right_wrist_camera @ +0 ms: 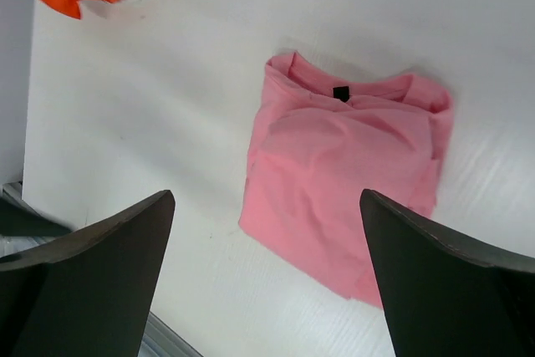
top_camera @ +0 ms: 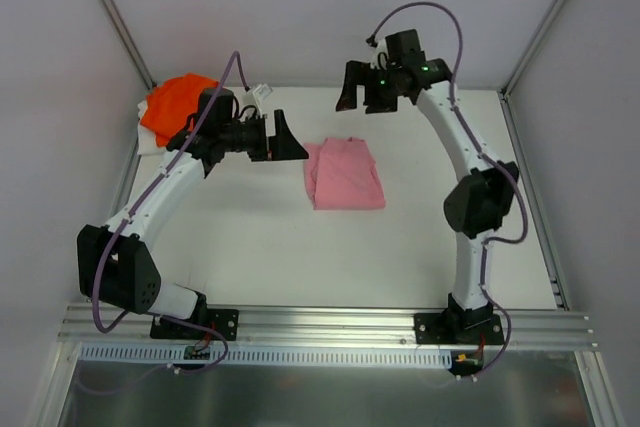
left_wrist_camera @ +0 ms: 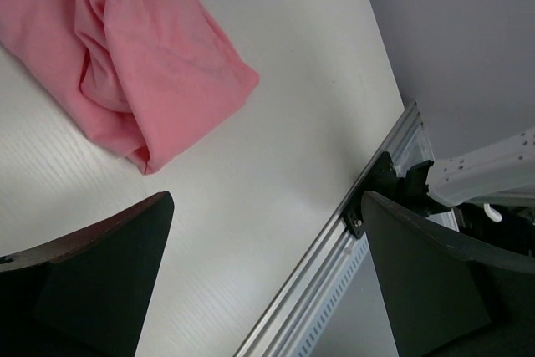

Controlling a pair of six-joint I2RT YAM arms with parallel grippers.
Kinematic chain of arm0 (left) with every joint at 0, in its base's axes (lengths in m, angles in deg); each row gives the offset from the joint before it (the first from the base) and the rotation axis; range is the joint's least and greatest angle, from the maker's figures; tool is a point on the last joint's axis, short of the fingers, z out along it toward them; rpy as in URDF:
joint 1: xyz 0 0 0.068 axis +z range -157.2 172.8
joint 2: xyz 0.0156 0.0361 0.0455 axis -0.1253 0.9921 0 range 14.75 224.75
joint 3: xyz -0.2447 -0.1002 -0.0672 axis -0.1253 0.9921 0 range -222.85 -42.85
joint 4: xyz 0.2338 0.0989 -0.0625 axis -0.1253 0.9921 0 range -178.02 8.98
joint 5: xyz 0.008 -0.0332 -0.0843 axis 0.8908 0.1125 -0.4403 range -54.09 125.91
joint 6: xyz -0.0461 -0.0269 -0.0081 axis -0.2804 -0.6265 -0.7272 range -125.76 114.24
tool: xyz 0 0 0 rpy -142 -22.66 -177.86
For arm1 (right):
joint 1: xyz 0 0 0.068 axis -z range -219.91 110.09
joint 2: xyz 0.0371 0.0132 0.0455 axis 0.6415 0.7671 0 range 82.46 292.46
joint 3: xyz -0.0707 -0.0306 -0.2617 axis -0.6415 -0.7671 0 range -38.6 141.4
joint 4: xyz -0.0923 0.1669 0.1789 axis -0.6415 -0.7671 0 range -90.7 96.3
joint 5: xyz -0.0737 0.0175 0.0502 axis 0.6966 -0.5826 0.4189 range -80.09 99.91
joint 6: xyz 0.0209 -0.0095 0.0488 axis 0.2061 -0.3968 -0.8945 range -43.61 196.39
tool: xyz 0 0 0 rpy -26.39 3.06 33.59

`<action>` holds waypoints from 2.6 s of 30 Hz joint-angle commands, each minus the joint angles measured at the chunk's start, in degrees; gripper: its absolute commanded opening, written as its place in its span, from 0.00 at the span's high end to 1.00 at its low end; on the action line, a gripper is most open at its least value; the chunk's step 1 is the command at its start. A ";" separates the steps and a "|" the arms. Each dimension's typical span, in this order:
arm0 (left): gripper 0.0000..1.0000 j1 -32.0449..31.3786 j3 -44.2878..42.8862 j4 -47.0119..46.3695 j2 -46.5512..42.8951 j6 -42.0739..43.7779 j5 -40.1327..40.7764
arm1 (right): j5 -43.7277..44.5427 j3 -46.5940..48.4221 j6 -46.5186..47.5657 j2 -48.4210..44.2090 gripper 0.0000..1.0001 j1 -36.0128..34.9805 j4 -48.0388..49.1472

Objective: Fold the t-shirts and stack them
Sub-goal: Fold the long partially folded tshirt into a neat square

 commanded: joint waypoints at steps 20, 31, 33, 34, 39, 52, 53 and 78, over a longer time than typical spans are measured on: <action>1.00 -3.04 -13.31 -3.28 19.27 -0.53 -4.21 | 6.14 -42.77 3.12 -35.94 0.00 0.22 3.37; 1.00 -6.56 -20.70 -5.22 31.04 -3.69 -5.71 | 5.00 -43.92 3.39 -34.01 0.01 0.23 3.90; 1.00 -6.91 -20.88 -5.13 32.36 -3.52 -5.09 | 4.30 -43.92 3.21 -33.66 0.00 0.23 4.07; 1.00 -6.91 -20.97 -5.13 32.72 -3.34 -4.31 | 3.77 -43.92 3.04 -33.57 0.00 0.22 4.25; 1.00 -7.26 -21.85 -3.81 34.74 -1.76 -0.17 | 2.19 -44.18 2.42 -33.30 0.01 0.23 4.51; 1.00 -7.35 -28.78 -5.66 40.54 -2.90 4.93 | -0.19 -44.18 3.47 -33.31 0.00 0.22 3.02; 1.00 -7.35 -29.75 -5.40 42.20 -3.60 4.93 | -0.19 -44.18 3.65 -33.31 0.01 0.22 2.84; 1.00 -7.00 -37.15 16.41 49.77 2.81 22.42 | -1.51 -43.21 2.77 -34.09 0.01 0.75 2.14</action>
